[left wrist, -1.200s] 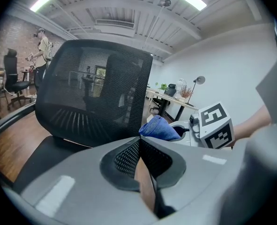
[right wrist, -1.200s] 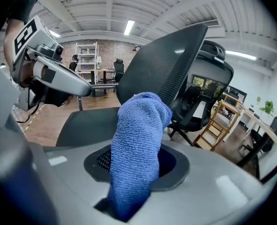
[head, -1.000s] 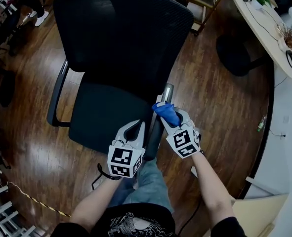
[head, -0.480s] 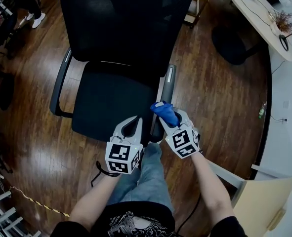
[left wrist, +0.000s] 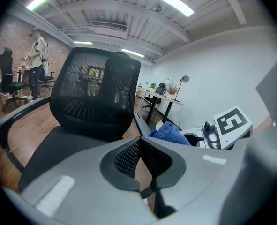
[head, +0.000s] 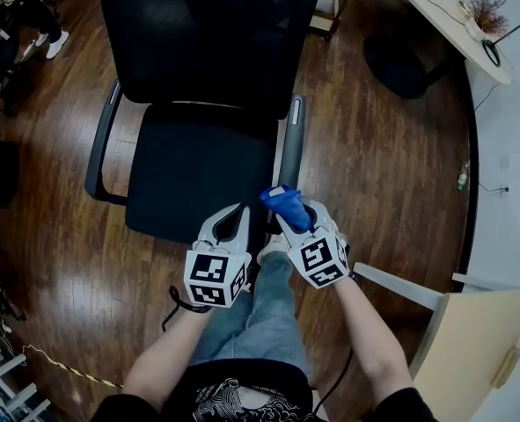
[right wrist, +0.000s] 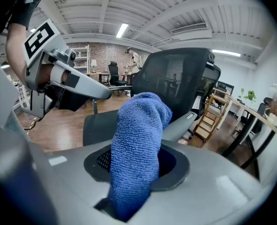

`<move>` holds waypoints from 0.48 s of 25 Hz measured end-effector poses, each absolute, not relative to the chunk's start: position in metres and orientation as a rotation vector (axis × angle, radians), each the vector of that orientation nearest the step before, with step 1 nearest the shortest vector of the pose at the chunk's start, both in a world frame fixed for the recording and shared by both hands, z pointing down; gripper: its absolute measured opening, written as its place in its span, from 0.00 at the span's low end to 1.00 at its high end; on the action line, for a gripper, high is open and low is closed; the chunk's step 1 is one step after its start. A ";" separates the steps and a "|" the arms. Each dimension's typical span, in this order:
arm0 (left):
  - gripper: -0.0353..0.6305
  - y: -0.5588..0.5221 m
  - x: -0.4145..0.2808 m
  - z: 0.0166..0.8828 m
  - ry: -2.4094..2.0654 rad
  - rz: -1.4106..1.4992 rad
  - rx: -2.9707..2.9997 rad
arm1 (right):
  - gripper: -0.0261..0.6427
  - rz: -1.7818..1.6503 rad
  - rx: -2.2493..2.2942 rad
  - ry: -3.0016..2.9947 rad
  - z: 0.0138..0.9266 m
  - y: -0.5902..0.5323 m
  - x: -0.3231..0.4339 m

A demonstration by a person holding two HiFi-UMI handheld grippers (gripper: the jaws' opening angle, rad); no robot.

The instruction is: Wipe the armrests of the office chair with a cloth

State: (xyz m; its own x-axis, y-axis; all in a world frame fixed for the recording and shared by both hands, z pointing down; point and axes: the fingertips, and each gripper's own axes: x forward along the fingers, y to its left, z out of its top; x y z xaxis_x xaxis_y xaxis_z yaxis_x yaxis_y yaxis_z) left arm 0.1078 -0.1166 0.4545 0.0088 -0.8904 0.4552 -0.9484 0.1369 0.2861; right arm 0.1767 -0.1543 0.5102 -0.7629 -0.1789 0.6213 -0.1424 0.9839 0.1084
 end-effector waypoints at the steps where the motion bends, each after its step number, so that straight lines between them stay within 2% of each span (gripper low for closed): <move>1: 0.06 -0.116 0.108 0.454 -1.886 0.143 1.763 | 0.25 -0.063 0.232 -2.454 0.510 -0.150 0.179; 12: 0.06 -0.112 0.115 0.454 -1.875 0.157 1.805 | 0.25 0.028 0.307 -2.502 0.518 -0.107 0.192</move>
State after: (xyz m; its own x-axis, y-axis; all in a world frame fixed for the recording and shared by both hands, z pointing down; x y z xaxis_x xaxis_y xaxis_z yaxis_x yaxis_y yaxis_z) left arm 0.1148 -0.1123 0.4542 0.0313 -0.8956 0.4438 -0.9569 0.1014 0.2721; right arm 0.1919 -0.1069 0.5177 -0.7867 -0.2127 0.5796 -0.2256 0.9729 0.0508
